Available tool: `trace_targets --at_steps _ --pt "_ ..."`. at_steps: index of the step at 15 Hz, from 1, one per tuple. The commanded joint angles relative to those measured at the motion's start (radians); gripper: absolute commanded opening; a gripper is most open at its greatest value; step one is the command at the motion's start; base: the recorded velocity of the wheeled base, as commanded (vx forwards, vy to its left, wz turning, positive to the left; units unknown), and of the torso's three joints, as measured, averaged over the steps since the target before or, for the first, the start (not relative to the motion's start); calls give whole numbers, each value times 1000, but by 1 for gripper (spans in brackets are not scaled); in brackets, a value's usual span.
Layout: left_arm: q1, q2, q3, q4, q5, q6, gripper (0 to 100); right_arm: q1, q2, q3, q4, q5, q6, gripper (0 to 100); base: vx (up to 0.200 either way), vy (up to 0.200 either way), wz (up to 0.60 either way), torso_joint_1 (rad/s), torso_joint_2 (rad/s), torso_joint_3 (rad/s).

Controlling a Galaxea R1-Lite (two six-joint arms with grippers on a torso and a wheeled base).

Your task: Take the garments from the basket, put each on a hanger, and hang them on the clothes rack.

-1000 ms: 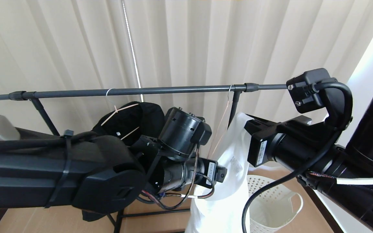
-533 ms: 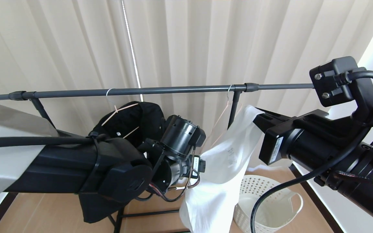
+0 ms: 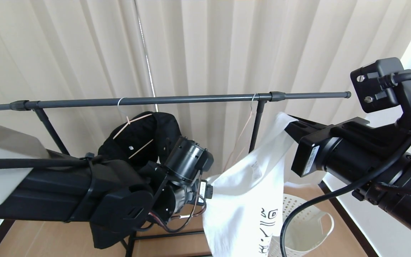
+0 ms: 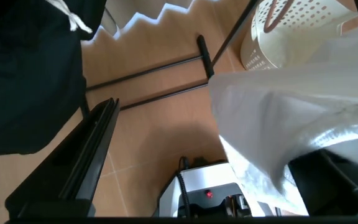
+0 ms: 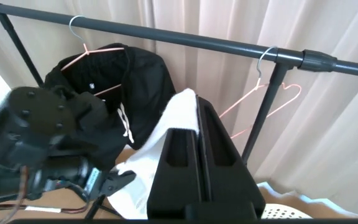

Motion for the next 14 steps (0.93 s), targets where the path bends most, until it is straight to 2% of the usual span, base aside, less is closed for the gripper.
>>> trace_targets --at_steps 1,4,8,9,11,14 --pt "-3 -74 35 1 0 0 100 -24 3 -2 -1 2 0 0 0 0 0 0 0 0" --pt "-5 -121 97 -2 -2 0 100 -67 5 -5 -3 6 -18 0 0 0 0 0 0 0" --pt "-20 -181 117 0 -3 0 100 -122 30 -9 -3 8 -18 0 0 0 0 0 0 0" --pt "-29 -198 120 1 -2 2 0 -142 36 -11 -3 8 -20 0 0 0 0 0 0 0" --pt "-49 -227 130 1 -2 5 0 -165 48 -11 -3 8 -27 0 0 0 0 0 0 0" --pt "-57 -267 111 0 -2 39 0 -179 62 17 9 8 -104 0 0 0 0 0 0 0"
